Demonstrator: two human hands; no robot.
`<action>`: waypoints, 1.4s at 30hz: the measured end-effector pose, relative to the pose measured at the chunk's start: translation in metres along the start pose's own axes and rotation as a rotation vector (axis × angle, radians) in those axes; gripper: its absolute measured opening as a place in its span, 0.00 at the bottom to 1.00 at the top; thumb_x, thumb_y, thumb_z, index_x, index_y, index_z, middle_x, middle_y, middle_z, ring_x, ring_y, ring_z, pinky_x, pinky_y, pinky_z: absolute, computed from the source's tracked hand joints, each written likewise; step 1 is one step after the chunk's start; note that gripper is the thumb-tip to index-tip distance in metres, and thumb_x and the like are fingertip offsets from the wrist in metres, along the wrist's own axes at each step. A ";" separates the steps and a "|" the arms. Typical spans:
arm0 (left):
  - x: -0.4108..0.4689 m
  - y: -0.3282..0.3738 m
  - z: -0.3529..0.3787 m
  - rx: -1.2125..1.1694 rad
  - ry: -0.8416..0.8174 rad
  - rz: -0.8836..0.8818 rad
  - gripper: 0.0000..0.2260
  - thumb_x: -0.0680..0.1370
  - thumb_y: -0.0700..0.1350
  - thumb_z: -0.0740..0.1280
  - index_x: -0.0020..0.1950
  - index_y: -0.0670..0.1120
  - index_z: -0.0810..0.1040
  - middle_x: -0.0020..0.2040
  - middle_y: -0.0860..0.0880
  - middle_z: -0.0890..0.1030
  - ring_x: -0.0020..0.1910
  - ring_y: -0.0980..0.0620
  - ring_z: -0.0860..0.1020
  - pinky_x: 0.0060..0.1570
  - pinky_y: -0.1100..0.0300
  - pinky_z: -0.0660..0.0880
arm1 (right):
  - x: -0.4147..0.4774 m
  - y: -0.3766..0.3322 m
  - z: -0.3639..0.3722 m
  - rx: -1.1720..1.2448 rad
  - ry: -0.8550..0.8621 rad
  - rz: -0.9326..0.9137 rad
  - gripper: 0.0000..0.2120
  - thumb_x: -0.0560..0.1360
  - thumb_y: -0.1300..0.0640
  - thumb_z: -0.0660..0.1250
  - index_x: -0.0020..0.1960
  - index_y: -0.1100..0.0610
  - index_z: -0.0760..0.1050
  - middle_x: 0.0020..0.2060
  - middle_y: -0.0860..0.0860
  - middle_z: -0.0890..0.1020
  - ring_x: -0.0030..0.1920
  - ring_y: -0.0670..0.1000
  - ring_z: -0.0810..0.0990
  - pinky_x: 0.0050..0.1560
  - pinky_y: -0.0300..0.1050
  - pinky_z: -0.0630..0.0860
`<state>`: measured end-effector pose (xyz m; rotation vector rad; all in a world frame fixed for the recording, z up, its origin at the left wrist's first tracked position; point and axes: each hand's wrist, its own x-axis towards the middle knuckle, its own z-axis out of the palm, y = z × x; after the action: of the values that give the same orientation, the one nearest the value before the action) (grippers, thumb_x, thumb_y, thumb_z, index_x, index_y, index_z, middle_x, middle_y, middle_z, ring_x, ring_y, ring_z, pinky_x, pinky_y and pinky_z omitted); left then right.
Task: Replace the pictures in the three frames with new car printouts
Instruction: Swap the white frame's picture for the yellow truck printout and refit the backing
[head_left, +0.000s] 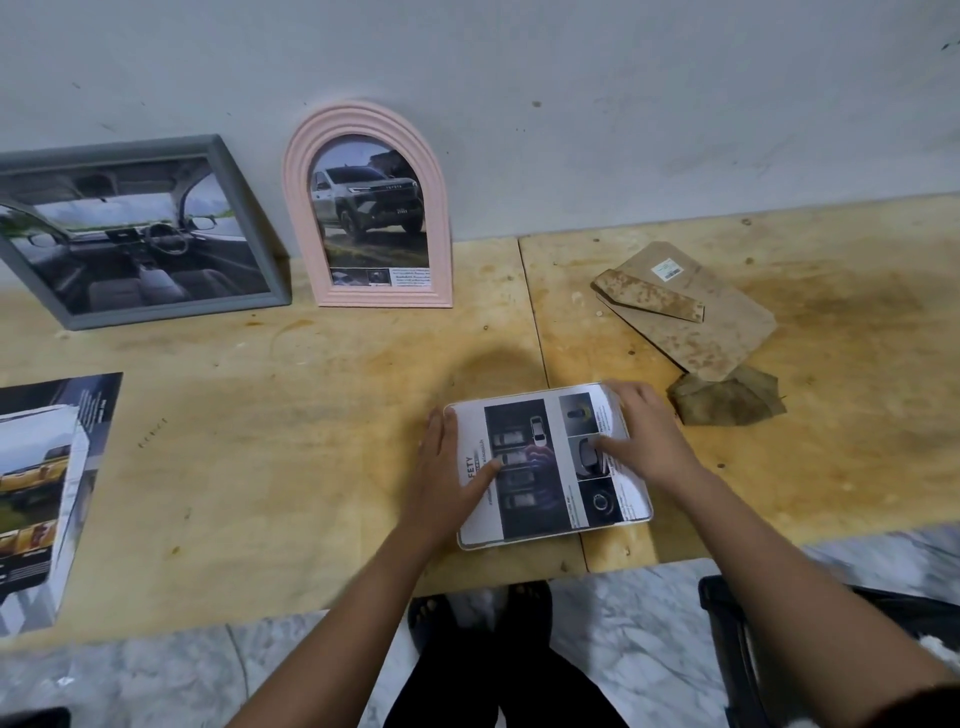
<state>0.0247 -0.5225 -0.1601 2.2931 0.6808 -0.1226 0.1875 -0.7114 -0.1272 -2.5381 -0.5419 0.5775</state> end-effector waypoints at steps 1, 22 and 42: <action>0.001 0.000 0.000 0.040 -0.019 0.009 0.41 0.76 0.61 0.62 0.77 0.45 0.41 0.77 0.48 0.40 0.76 0.54 0.39 0.75 0.50 0.48 | 0.011 -0.003 -0.004 -0.042 -0.054 -0.036 0.37 0.69 0.55 0.74 0.73 0.52 0.60 0.70 0.50 0.64 0.69 0.54 0.63 0.66 0.52 0.66; 0.024 0.028 -0.050 -0.664 0.130 -0.149 0.34 0.69 0.49 0.75 0.70 0.45 0.63 0.65 0.44 0.72 0.61 0.45 0.74 0.55 0.49 0.76 | 0.026 -0.029 -0.069 0.431 -0.258 -0.166 0.07 0.73 0.61 0.69 0.49 0.54 0.73 0.48 0.55 0.81 0.48 0.58 0.80 0.50 0.55 0.76; -0.019 0.018 0.001 -0.296 0.270 -0.158 0.19 0.75 0.38 0.65 0.65 0.44 0.68 0.55 0.51 0.67 0.51 0.59 0.68 0.48 0.67 0.65 | 0.016 0.000 0.011 0.192 0.084 -0.066 0.20 0.66 0.64 0.74 0.55 0.62 0.71 0.47 0.58 0.79 0.45 0.55 0.77 0.41 0.43 0.72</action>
<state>0.0179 -0.5418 -0.1446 1.9875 0.9517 0.2061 0.1959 -0.7000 -0.1406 -2.3428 -0.5124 0.4734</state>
